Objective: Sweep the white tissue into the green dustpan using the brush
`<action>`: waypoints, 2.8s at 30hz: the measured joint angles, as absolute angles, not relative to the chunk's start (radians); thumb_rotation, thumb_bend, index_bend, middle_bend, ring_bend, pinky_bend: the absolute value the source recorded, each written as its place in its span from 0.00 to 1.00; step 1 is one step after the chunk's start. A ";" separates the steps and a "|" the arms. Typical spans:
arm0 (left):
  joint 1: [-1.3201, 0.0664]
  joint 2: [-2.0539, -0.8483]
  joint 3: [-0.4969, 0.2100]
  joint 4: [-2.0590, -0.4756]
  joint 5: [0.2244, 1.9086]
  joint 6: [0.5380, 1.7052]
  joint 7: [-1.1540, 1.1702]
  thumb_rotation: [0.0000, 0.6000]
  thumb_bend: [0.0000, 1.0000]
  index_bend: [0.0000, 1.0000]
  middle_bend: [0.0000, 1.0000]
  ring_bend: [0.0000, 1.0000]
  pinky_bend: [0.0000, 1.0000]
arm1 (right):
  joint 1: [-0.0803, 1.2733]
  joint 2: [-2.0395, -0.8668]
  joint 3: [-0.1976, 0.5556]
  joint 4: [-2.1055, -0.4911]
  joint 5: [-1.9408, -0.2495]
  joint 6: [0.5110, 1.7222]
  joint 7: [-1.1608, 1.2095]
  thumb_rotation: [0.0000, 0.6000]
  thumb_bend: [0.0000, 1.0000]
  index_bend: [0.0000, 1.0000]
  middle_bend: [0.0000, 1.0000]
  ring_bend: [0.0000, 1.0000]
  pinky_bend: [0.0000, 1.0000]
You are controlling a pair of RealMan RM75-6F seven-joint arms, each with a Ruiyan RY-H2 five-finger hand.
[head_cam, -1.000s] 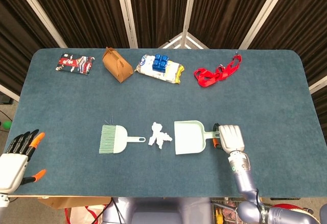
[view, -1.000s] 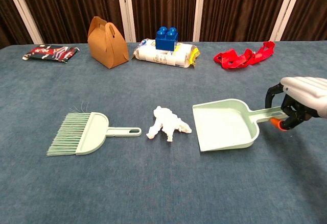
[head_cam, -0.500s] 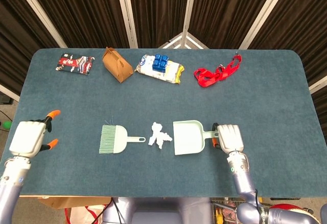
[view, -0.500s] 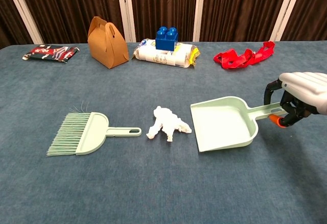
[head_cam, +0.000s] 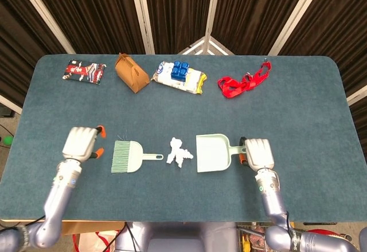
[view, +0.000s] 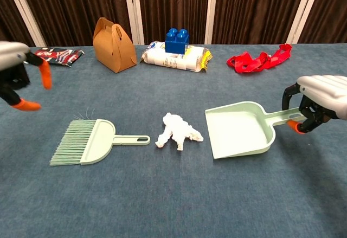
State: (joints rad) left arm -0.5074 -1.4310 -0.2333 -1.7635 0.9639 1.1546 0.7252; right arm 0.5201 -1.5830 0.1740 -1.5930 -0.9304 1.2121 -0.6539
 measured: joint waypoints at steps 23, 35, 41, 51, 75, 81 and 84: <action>-0.695 -1.769 -0.222 -1.646 0.724 1.244 0.916 1.00 0.35 0.45 1.00 1.00 1.00 | 0.521 -1.563 0.172 -1.597 -0.919 1.222 -0.650 1.00 0.58 0.64 0.91 0.89 0.92; -0.721 -1.839 -0.234 -1.578 0.664 1.238 0.889 1.00 0.38 0.44 1.00 1.00 1.00 | 0.529 -1.555 0.173 -1.595 -0.915 1.215 -0.649 1.00 0.59 0.64 0.91 0.89 0.92; -0.732 -1.867 -0.236 -1.550 0.660 1.231 0.870 1.00 0.39 0.43 1.00 1.00 1.00 | 0.528 -1.554 0.169 -1.588 -0.913 1.213 -0.644 1.00 0.58 0.64 0.91 0.89 0.92; -0.746 -1.898 -0.244 -1.531 0.661 1.232 0.849 1.00 0.39 0.47 1.00 1.00 1.00 | 0.528 -1.554 0.167 -1.579 -0.912 1.212 -0.638 1.00 0.58 0.64 0.91 0.89 0.92; -0.737 -1.882 -0.266 -1.566 0.711 1.262 0.784 1.00 0.65 0.75 1.00 1.00 1.00 | 0.535 -1.542 0.165 -1.637 -0.908 1.234 -0.679 1.00 0.59 0.64 0.91 0.89 0.92; -0.733 -1.860 -0.285 -1.608 0.758 1.276 0.738 1.00 0.65 0.77 1.00 1.00 1.00 | 0.532 -1.542 0.153 -1.651 -0.920 1.243 -0.684 1.00 0.59 0.64 0.91 0.89 0.92; -0.732 -1.852 -0.291 -1.624 0.770 1.281 0.725 1.00 0.66 0.77 1.00 1.00 1.00 | 0.533 -1.552 0.148 -1.663 -0.924 1.253 -0.701 1.00 0.59 0.64 0.91 0.89 0.92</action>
State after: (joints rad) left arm -0.7316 -1.8517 -0.2910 -1.6237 0.7703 1.2813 0.7248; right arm 0.5331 -1.5515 0.1481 -1.6633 -0.9237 1.2534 -0.7009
